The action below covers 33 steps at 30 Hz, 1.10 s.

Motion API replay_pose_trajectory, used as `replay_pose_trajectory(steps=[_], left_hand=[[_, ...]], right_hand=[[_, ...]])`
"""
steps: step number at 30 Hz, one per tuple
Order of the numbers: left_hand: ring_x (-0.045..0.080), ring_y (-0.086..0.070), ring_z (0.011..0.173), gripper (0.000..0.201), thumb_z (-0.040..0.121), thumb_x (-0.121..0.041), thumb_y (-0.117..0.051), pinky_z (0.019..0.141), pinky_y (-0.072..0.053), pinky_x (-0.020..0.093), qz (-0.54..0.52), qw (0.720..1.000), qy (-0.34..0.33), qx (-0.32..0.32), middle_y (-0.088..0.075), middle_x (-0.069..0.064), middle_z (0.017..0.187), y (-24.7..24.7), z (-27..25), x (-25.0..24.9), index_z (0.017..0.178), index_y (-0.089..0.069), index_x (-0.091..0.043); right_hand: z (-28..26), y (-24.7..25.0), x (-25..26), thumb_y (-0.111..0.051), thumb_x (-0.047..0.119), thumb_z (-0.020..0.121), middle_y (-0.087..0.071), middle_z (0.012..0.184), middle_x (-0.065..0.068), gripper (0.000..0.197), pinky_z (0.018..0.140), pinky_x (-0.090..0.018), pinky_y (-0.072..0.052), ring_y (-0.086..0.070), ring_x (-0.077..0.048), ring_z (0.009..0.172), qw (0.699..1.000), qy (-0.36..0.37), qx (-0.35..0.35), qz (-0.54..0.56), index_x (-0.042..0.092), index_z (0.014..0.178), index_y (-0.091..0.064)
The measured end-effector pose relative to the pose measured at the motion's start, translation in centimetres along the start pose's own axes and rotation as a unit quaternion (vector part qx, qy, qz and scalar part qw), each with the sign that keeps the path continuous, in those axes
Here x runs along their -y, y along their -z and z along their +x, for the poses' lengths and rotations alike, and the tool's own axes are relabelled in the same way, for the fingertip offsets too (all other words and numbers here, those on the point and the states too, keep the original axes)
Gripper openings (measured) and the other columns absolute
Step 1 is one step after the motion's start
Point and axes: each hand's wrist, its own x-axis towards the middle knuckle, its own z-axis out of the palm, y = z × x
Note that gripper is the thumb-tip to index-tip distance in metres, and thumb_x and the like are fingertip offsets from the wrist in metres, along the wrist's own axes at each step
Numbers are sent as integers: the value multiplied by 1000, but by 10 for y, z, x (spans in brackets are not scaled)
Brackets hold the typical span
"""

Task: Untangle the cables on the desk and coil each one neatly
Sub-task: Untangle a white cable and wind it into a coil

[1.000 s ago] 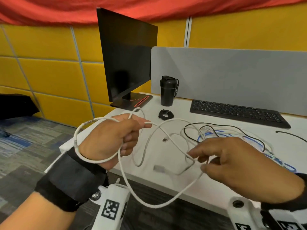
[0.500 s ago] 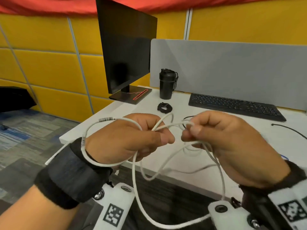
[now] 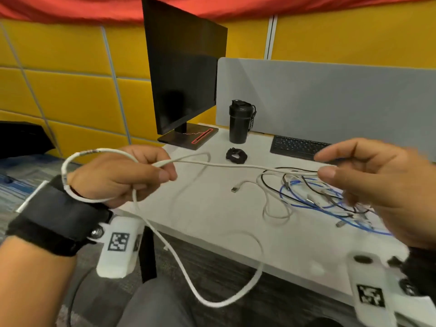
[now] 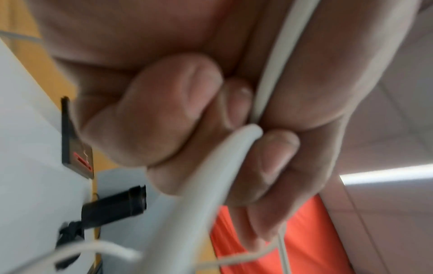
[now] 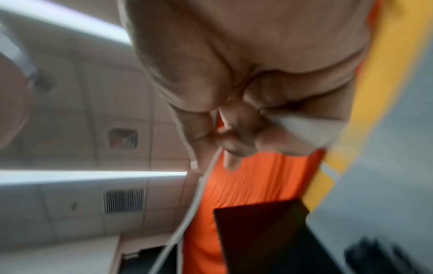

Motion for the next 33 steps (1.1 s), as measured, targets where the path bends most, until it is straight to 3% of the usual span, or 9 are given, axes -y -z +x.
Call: replay_pose_trajectory(steps=[5,8,13,15,17,23,28,30,33], left_hand=[[11,-32,39,37,49,-29,-94,41,-18,17,-115,993,7,3,-44,4,48,3,3,0,73,-72,-11],[12,-34,41,35,53,-22,-92,41,-19,17,-143,989,-5,24,-50,7,54,-13,5,-2,73,-67,-10],[20,-42,47,19,66,-24,-78,39,-31,17,-7,995,-13,95,-59,7,56,-47,6,-3,76,-74,-9],[12,-47,45,18,71,-25,-76,41,-35,16,9,988,-11,156,-63,3,58,-63,5,-3,82,-76,-11],[7,-45,43,16,76,-22,-72,40,-35,15,-32,983,3,182,-64,3,61,-73,7,0,86,-77,-11],[21,-62,65,26,74,-14,-62,55,-50,25,-55,994,79,-42,-70,15,87,-50,18,5,94,-78,-13],[2,-59,118,59,80,-4,-59,99,-47,35,209,970,-7,-126,-65,-20,123,-41,13,-10,116,-64,-50],[-4,-58,116,60,85,-2,-53,97,-47,32,194,953,-114,-202,-63,-26,120,-46,7,-24,119,-59,-51],[-2,-61,99,28,79,-48,-63,77,-47,14,304,924,-181,-148,-63,-26,105,-75,-9,-34,107,-60,-48]], right_hand=[[-19,-9,10,-72,54,76,-66,58,3,43,45,-17,-47,-59,-11,48,984,32,176,-2,17,99,-74],[-27,-33,14,-58,61,72,-73,88,19,33,68,-24,-55,-69,-4,74,931,60,260,-248,43,97,-70],[-29,-56,30,-67,63,76,-59,116,37,41,65,-7,-49,-61,11,92,954,160,34,-252,59,116,-57],[-28,-63,31,-63,59,84,-50,127,40,53,71,2,-40,-56,15,95,942,182,65,-274,57,134,-44],[-28,-69,25,-65,44,90,-66,103,29,34,68,-2,-41,-62,7,86,952,162,116,-231,45,124,-62],[-15,-50,17,-61,29,90,-68,68,9,17,48,-16,-47,-58,-5,53,989,78,51,-117,35,83,-74],[-9,-40,5,-60,24,92,-69,70,7,17,50,-18,-47,-56,-5,54,990,63,44,-121,31,85,-74],[-8,-42,0,-59,27,92,-68,71,9,17,51,-15,-46,-58,-4,56,989,65,34,-132,32,85,-74],[-7,-45,-5,-58,23,95,-68,71,5,20,51,-19,-46,-55,-6,55,995,54,6,-87,31,87,-74]])
